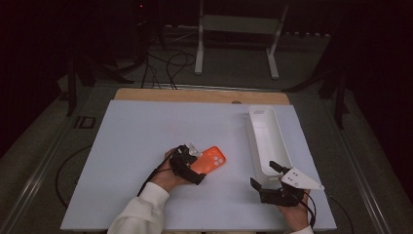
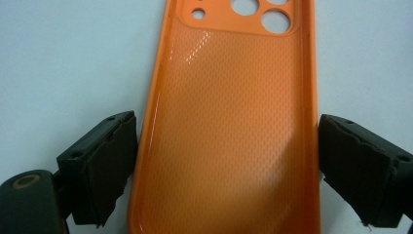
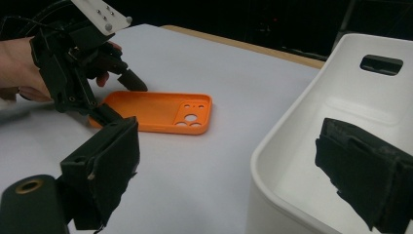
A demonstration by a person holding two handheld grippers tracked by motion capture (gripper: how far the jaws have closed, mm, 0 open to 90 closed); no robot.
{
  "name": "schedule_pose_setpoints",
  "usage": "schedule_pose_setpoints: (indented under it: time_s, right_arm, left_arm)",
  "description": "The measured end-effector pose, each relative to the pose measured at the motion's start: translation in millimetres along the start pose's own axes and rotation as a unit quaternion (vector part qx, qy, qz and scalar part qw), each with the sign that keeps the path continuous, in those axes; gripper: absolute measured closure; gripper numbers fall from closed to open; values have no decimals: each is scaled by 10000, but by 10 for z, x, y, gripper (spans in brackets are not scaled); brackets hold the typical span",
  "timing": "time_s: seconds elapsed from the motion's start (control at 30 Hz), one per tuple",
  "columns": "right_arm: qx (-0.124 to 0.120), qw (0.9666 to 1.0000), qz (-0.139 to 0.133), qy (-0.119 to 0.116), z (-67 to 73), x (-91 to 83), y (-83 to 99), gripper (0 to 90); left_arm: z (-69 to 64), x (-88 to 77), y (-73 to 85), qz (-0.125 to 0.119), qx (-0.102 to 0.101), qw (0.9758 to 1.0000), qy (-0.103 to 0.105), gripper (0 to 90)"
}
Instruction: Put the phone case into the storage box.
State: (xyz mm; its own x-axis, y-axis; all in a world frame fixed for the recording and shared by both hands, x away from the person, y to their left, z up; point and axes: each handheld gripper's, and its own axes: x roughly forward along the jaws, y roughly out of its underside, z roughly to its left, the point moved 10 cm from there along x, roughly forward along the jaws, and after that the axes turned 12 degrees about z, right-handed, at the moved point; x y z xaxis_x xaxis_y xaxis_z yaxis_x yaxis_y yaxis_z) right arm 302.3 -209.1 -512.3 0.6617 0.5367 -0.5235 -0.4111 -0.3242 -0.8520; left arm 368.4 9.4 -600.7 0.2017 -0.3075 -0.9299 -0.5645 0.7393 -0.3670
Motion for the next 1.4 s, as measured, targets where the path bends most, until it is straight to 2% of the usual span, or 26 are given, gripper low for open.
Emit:
schedule_pose_setpoints:
  time_s: [0.1, 0.17, 0.43, 0.5, 0.67, 0.87, 1.03, 1.1, 1.4]
  right_arm:
    - [6, 10000, 7, 1, 2, 0, 0, 90]
    - [7, 10000, 9, 1, 1, 0, 0, 90]
    - [17, 10000, 13, 19, -5, -3, 0, 90]
    - [19, 10000, 16, 18, -7, -2, 2, 90]
    - [31, 10000, 20, 19, -8, 0, 3, 90]
    - [29, 10000, 17, 19, -9, 0, 2, 90]
    - [20, 10000, 16, 19, -9, 5, 1, 90]
    - [8, 10000, 16, 11, -5, 11, 0, 90]
    - [3, 10000, 20, -7, 11, 24, -20, 90]
  left_arm:
    - [8, -13, -1, 87, 48, 10000, -8, 132]
    - [8, -20, 2, 78, 114, 9999, -27, 157]
    - [4, -30, 1, 2, 130, 9999, -62, 167]
    - [3, -32, 0, -43, 104, 9999, -52, 168]
    - [11, -42, -17, -141, 97, 9997, -194, 168]
    - [28, -78, -31, -249, 6, 9995, -185, 168]
    - [48, -123, -45, -343, -38, 9991, -257, 169]
    - [69, -189, -56, -455, -74, 9985, -288, 169]
    - [101, -310, -77, -650, -124, 9971, -372, 169]
